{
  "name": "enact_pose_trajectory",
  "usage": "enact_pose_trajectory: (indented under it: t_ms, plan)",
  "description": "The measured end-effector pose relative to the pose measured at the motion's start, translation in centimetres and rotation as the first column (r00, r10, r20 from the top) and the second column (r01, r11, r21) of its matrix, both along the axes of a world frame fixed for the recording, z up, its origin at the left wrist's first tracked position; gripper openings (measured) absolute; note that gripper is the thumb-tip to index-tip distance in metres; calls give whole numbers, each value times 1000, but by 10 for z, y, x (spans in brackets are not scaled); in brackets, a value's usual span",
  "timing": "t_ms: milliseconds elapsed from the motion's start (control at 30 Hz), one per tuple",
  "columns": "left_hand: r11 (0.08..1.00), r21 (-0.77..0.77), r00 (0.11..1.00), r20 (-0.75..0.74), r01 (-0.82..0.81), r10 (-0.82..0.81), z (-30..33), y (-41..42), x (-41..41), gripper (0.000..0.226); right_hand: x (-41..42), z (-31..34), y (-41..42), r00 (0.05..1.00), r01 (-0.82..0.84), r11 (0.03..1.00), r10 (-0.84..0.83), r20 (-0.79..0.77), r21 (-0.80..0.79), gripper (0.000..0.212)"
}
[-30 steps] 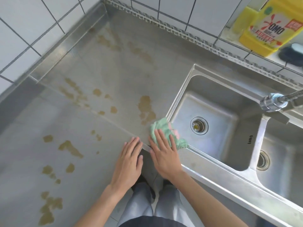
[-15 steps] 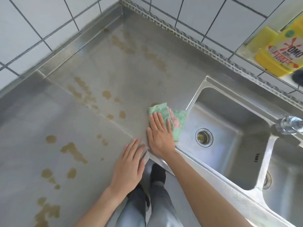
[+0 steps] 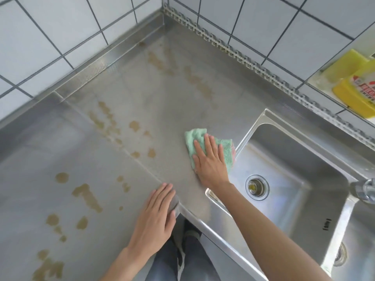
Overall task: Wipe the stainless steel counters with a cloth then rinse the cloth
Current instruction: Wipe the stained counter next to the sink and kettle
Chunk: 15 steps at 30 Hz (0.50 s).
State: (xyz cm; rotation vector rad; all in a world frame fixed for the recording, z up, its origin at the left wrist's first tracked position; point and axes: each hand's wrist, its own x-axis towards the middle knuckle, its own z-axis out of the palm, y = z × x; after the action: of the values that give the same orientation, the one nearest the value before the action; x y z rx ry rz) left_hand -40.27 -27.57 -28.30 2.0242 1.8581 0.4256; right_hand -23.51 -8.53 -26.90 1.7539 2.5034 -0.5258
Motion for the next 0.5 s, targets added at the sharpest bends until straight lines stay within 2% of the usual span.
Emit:
enact_pose_trajectory:
  t_ms: [67,100,167,233,300,400,500]
  plan:
    - [999,10,999,15,-31,31,0,6,2,57,-22,-3,14,998,56,998,-56,-25,-10,52]
    - [998,15,998,20,-54,54,0,10,3,57,-28,-5,12,999,32,999,-31,-42,2,52]
    - [994,21,994,42,-106,105,-1,21,5,55,-21,-7,-6,991,-107,993,110,-76,40,51]
    - [989,24,987,73,-148,146,0,32,7,54,8,-10,-28,944,-309,947,317,-95,85,50]
    - [987,35,984,90,-157,154,0,43,8,54,46,-13,-30,901,-416,906,422,-99,81,51]
    - [990,42,987,102,-132,127,1,58,12,54,80,-10,6,945,-326,945,327,-19,42,55]
    - [992,38,987,107,-123,118,5,70,15,52,62,-6,56,999,-8,1000,8,-32,21,57]
